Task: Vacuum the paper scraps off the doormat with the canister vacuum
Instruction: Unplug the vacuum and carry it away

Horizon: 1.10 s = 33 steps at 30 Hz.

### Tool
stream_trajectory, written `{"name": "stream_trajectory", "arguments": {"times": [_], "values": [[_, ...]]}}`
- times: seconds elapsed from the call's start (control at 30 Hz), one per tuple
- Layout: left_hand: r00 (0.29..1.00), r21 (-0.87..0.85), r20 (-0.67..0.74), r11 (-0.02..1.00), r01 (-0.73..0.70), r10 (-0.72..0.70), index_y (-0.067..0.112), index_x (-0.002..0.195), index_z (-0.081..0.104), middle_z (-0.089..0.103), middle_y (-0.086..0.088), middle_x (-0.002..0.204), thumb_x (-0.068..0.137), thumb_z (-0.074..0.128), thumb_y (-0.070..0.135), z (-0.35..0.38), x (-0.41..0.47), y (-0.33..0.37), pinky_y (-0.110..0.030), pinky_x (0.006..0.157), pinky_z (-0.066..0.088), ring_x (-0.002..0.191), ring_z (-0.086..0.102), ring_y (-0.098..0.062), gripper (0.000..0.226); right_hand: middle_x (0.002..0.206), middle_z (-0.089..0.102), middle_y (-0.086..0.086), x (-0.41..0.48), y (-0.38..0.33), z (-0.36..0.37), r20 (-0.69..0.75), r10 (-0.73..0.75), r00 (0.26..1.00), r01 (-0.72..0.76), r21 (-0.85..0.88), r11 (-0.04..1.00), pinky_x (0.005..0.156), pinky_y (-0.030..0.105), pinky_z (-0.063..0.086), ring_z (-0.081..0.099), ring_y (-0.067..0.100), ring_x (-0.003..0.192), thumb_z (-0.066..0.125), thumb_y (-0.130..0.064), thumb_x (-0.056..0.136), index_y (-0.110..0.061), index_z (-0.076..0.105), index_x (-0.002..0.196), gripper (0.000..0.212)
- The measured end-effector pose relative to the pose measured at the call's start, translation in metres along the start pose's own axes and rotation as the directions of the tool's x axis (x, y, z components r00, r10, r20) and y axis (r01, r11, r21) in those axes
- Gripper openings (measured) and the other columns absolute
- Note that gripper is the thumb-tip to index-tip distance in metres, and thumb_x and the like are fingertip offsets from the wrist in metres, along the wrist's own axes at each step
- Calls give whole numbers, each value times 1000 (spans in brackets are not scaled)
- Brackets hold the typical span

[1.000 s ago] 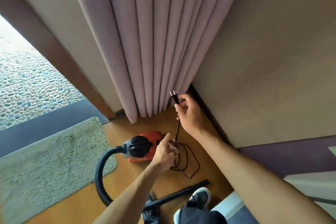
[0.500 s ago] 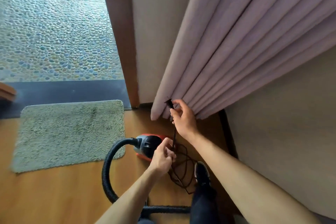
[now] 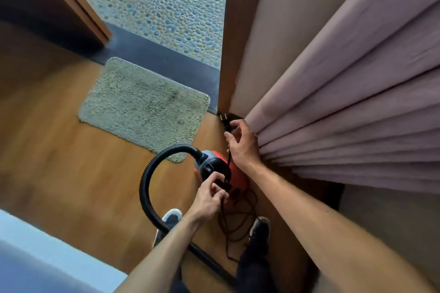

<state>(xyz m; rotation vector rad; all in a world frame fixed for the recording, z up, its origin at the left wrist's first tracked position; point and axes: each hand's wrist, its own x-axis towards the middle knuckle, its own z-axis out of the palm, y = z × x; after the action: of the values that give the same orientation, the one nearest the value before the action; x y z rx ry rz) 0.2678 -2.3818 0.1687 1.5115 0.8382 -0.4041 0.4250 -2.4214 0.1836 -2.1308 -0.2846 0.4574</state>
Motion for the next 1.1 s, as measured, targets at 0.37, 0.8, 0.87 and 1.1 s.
{"name": "stream_trajectory", "arguments": {"times": [0.37,0.8,0.87,1.1], "values": [[990,-322,-87,944,76,-110,26,112,55,61,-11,81,97,48,-3,63,-14,-53,-32,56,48,70,61,-21,33,68,54,-8,-17,53,6,254,-102,962,126,-77,989,57,10,38,52,0,60,66,-14,91,-14,63,106,16],[993,-371,-54,925,78,-106,36,107,54,64,-8,82,98,49,1,45,-32,-129,-26,52,50,67,65,-14,36,72,66,6,-61,80,66,306,-41,951,89,-145,985,57,20,48,61,15,61,65,-23,92,-28,58,100,13],[995,-356,-45,932,65,-87,33,111,54,64,-9,82,98,50,1,41,-37,-140,-22,51,48,57,62,-7,34,73,67,8,-71,80,72,298,-35,954,83,-151,985,52,15,47,63,15,61,65,-22,93,-26,58,102,12],[998,-320,-39,947,33,-48,33,120,52,60,-5,92,96,57,4,32,-44,-169,-17,57,48,65,63,-5,38,74,66,9,-93,85,95,306,32,951,15,-149,989,53,30,55,63,16,56,62,-21,95,-29,57,103,13]]}}
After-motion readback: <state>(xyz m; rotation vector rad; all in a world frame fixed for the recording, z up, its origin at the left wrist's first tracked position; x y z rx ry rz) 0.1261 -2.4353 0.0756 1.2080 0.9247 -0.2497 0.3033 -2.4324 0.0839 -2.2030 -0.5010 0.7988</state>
